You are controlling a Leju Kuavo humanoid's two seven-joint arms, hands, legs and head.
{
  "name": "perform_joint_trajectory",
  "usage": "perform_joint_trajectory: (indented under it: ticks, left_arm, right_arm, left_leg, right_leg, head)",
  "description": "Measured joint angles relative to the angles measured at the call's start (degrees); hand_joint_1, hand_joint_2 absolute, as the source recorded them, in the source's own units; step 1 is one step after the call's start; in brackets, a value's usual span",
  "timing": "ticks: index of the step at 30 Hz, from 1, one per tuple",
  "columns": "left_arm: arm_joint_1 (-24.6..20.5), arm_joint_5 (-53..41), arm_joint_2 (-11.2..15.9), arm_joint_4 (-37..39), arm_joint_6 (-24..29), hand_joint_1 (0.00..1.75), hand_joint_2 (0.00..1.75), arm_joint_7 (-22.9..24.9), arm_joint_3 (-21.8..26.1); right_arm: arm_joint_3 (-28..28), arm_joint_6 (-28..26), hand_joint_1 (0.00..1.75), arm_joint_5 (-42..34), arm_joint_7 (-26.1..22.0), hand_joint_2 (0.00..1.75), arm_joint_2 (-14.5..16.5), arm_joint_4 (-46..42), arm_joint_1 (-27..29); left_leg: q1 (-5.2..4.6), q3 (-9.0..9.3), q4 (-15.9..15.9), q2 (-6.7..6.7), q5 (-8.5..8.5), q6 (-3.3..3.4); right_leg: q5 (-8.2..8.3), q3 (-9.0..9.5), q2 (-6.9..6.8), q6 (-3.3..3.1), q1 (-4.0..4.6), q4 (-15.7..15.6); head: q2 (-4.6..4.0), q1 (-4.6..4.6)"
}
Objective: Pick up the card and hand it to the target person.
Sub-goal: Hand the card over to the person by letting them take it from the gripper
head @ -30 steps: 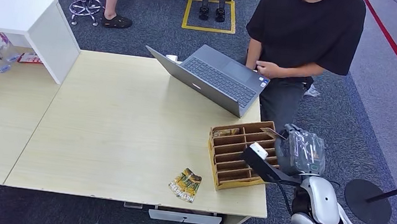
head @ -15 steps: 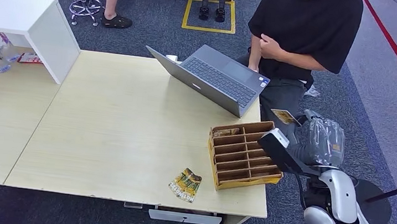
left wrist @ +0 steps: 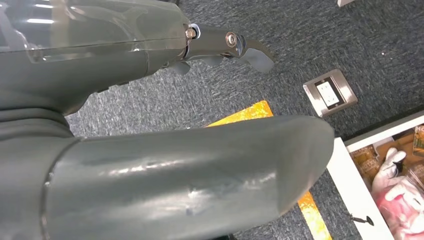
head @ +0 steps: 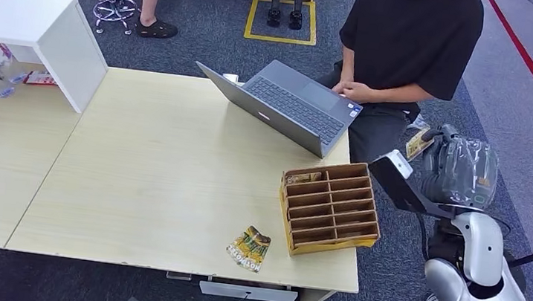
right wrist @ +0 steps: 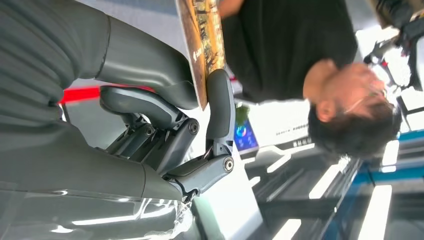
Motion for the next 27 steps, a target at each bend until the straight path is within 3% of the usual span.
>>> perform_joint_trajectory:
  ticks: [16,27]
  left_arm:
    - [-0.7,-0.8,-0.3,0.0,-0.2,0.0,0.0,0.3,0.0]
    - [-0.7,-1.0,-0.5,0.0,-0.2,0.0,0.0,0.3,0.0]
  right_arm:
    - [-1.8,0.0,1.68,2.6,0.8,1.75,-1.4,3.9,-1.6]
    - [-2.0,-4.4,1.7,-8.4,0.0,1.75,-1.2,7.5,-1.6]
  left_leg:
    - [0.0,-0.01,0.0,0.0,0.0,0.0]
    - [0.0,-0.02,0.0,-0.01,0.0,0.0]
  right_leg:
    - [0.0,-0.01,0.0,0.0,0.0,0.0]
    - [0.0,-0.01,-0.01,0.0,0.0,0.0]
  head:
    - [0.0,0.0]
    - [0.0,-0.01]
